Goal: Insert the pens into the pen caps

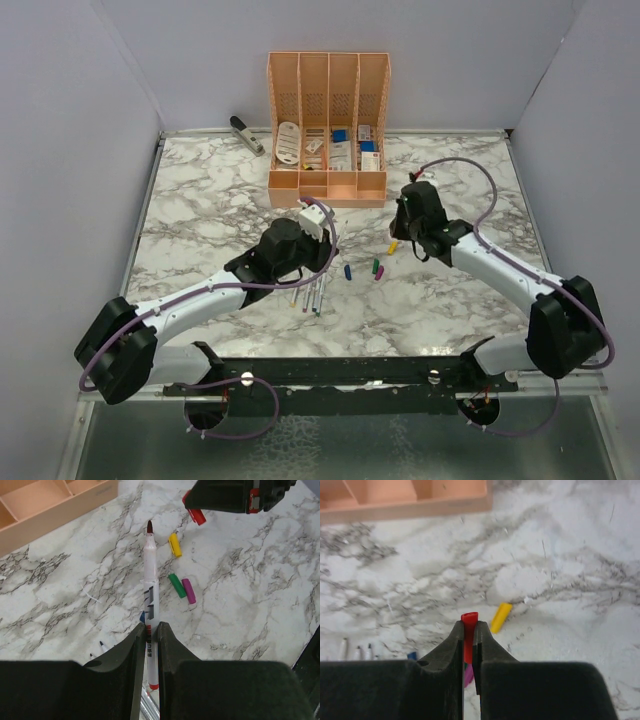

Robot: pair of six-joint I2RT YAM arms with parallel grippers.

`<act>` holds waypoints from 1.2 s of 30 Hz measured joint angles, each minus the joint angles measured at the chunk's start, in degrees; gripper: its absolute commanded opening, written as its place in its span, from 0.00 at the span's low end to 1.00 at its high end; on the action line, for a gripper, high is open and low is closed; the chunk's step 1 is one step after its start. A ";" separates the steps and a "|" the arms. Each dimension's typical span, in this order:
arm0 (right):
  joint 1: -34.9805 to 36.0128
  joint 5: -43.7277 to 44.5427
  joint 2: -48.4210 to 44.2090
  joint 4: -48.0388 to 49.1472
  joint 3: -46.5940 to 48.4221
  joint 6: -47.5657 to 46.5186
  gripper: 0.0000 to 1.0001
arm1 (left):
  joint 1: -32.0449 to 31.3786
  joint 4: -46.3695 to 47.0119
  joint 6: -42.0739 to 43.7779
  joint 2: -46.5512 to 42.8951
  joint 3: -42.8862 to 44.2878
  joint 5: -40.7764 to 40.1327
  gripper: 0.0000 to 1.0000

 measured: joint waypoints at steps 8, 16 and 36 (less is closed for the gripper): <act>0.00 -3.06 -11.91 21.27 -4.92 -6.12 0.01 | -0.04 4.68 -3.30 -0.07 0.42 3.89 0.00; 0.00 -10.36 -20.68 42.97 -13.86 -4.37 0.01 | -0.52 9.22 -7.72 3.91 7.02 9.42 0.00; 0.00 -15.45 -25.20 59.04 -20.65 1.64 0.01 | -1.49 12.22 -10.10 7.72 9.84 12.98 0.00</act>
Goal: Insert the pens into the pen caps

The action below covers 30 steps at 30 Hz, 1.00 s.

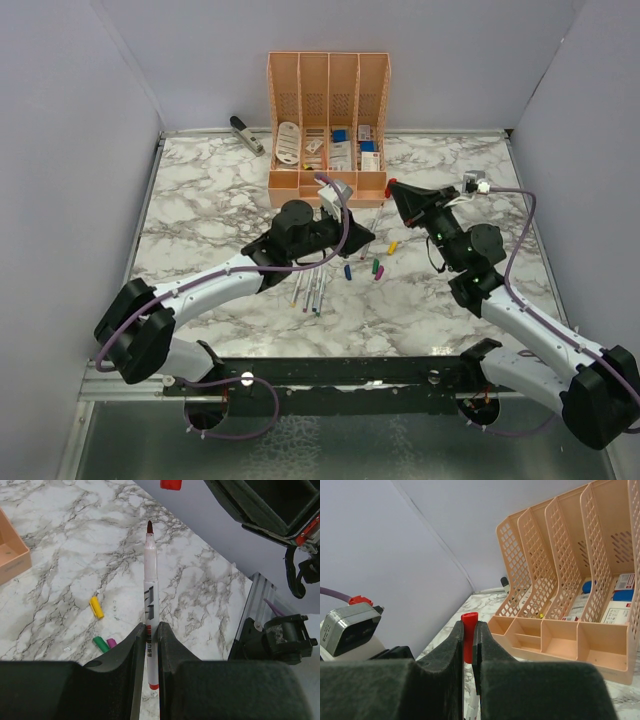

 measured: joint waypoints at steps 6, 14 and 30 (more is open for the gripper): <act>0.00 -0.31 0.02 0.98 -0.20 0.02 0.01 | 0.00 0.04 0.00 0.68 0.68 0.46 0.00; 0.00 -0.39 0.02 0.94 -0.79 -0.15 0.01 | 0.00 1.20 0.04 0.44 0.66 0.48 0.00; 0.00 -0.42 1.25 1.38 -0.85 -0.50 0.01 | 0.00 2.27 0.46 0.11 0.50 0.52 0.00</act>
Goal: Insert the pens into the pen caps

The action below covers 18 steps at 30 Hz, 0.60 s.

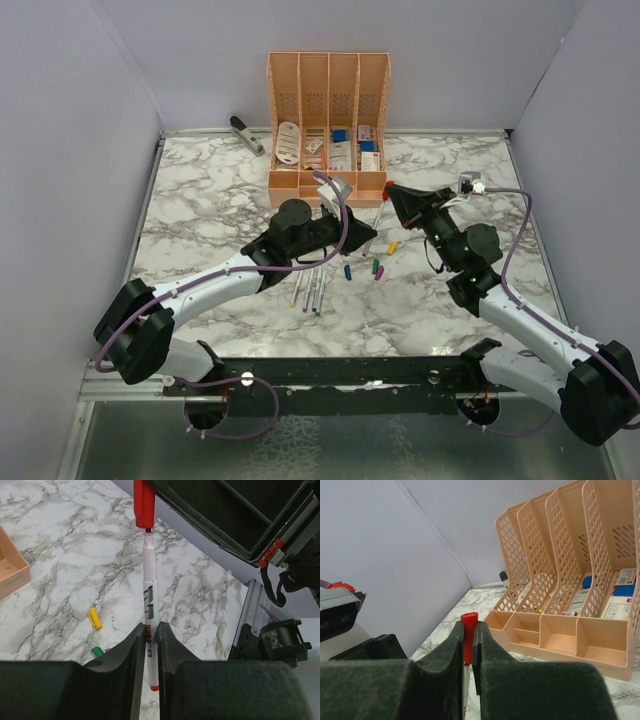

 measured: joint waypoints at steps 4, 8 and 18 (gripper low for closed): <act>0.00 -0.11 0.35 0.00 0.00 0.13 0.01 | 0.00 0.00 0.02 0.00 0.00 0.00 0.00; 0.00 -0.44 0.37 -0.04 0.00 0.57 0.01 | 0.00 0.00 0.22 0.00 0.00 -0.13 0.00; 0.00 -0.98 0.35 -0.46 0.00 2.08 0.01 | -0.09 0.00 1.03 0.00 0.00 -2.19 0.00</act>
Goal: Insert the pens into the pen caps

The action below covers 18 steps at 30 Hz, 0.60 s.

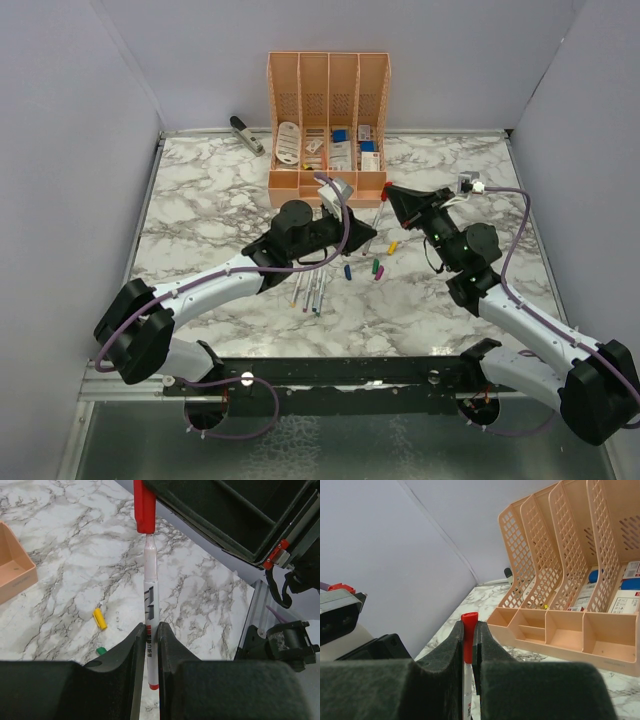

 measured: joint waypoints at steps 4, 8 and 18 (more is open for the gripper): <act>0.00 -1.14 0.02 -0.81 -0.09 0.55 0.01 | -0.09 0.52 0.50 0.00 0.00 -1.05 0.00; 0.09 -2.80 0.02 -2.32 -0.48 1.18 0.01 | -0.07 1.38 0.94 0.00 0.04 -2.36 0.00; 0.13 -3.96 -0.07 -3.04 -0.50 1.44 0.01 | -0.24 1.11 1.07 0.04 0.07 -3.19 0.00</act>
